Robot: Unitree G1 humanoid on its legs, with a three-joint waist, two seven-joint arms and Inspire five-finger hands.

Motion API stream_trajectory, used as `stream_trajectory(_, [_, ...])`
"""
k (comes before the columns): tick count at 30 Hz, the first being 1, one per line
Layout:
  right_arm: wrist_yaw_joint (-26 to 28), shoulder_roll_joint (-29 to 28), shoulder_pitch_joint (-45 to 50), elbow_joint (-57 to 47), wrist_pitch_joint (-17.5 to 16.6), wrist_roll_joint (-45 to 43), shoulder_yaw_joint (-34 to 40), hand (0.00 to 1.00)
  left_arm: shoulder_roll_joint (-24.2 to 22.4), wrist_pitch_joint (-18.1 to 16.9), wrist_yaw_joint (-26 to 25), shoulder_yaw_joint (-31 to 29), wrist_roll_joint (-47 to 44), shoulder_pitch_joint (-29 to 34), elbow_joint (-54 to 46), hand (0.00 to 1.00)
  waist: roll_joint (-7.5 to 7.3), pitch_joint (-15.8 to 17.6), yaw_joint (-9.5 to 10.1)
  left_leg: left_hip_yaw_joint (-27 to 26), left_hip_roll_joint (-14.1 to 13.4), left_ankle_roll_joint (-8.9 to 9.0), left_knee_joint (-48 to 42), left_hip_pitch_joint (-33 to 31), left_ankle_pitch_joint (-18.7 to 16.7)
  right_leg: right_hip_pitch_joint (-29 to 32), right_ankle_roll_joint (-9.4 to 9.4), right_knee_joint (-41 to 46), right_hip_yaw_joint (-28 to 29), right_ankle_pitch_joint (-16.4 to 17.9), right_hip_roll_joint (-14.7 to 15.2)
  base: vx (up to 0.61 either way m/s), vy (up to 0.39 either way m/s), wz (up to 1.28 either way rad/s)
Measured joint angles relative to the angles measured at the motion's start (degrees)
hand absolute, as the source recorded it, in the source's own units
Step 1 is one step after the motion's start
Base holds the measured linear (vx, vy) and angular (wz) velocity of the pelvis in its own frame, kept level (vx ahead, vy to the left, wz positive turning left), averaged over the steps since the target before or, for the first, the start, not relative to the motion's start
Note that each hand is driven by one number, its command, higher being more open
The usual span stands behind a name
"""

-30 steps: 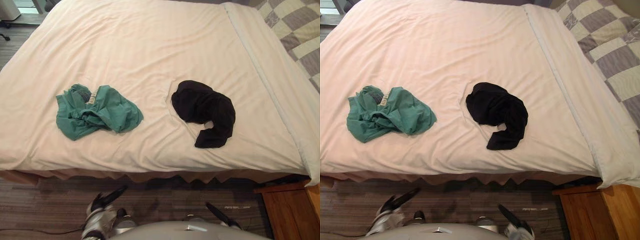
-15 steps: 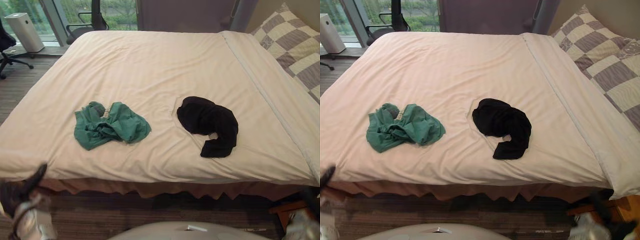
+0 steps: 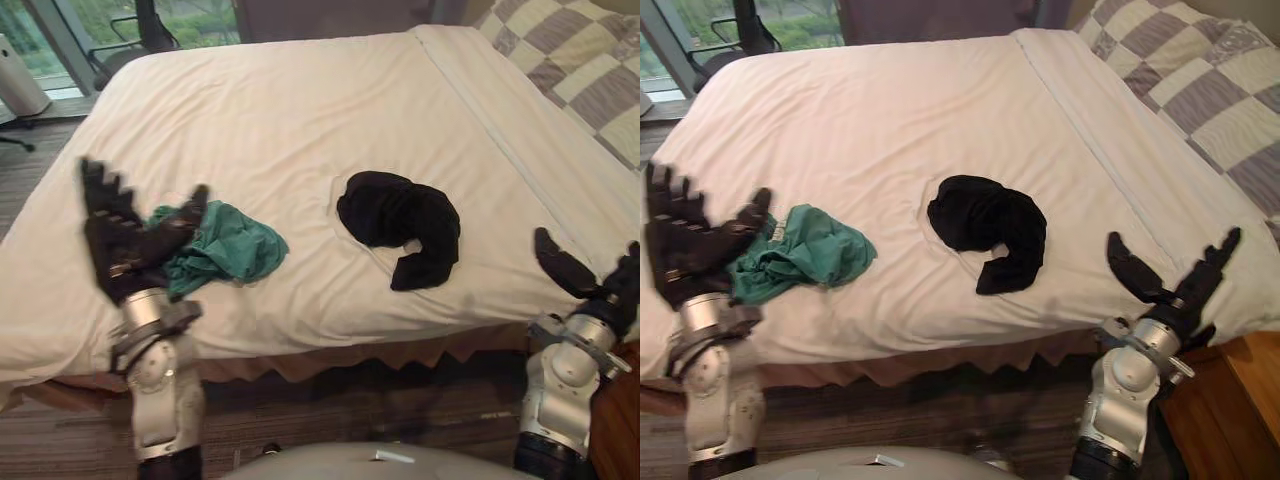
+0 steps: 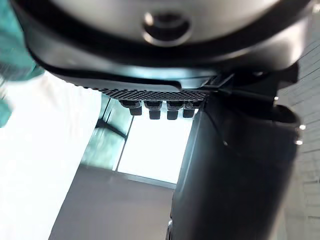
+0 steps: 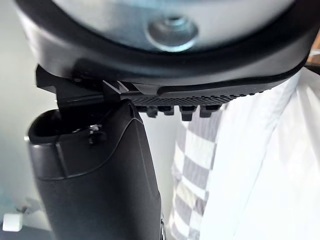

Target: Tidy up the quilt and then pick up the clothes from the bed and put them into the laundry hamper

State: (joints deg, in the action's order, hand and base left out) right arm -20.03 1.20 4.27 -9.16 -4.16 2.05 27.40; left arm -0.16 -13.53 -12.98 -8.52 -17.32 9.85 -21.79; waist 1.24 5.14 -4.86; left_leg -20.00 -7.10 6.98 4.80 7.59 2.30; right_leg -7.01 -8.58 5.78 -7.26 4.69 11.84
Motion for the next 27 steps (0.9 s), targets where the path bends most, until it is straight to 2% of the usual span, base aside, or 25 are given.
stream_trajectory(3, [1.25,-0.35,1.75,-1.82,-0.04,2.22,-3.67,1.0,-0.34,0.38,2.61,3.54,3.0,0.07,0.0,1.0,-0.38,0.57,-0.63,-1.18,0.11,-0.15,0.0,0.45,-0.11,0.38,-0.08,-0.05,1.4,-0.05,0.11,-0.02,0.008,-0.2])
stream_trajectory(9, [3.87,-0.33,4.98,-2.26,0.03,6.49,-7.94,1.0,-0.68,1.47,2.52,2.62,5.15,2.44,2.53,1.0,0.27,1.52,-0.56,-3.49,0.2,-0.19,0.01,0.8,-0.16,0.96,-1.17,-1.4,2.97,-0.68,0.11,-0.04,-0.01,-0.2])
stream_trajectory(16, [7.59,-0.23,7.83,-2.26,0.1,8.79,-12.17,1.0,-2.03,4.91,1.09,-1.46,6.88,4.8,10.2,1.0,0.18,1.69,-0.59,-4.33,0.22,-0.04,0.04,0.5,0.12,1.05,-1.55,-3.04,3.38,-0.89,0.09,-0.05,-0.023,-0.08])
stream_trajectory(21, [8.35,0.86,8.44,-2.25,0.22,8.79,-14.11,1.0,-1.93,5.09,0.25,-5.27,11.09,5.28,11.27,1.0,0.03,1.78,-0.43,-3.39,0.27,-0.19,0.05,-0.47,0.55,1.36,-1.82,-3.04,2.7,-1.05,0.15,-0.04,-0.019,0.1])
stream_trajectory(27, [8.51,2.89,5.58,-2.15,0.21,8.81,-17.62,1.0,1.25,6.17,-2.11,-9.67,15.54,1.04,15.79,1.0,-0.9,2.51,0.3,-1.13,0.29,-0.54,0.08,-4.24,2.19,3.55,-1.82,-3.02,1.07,-1.06,0.18,-0.05,-0.017,0.2])
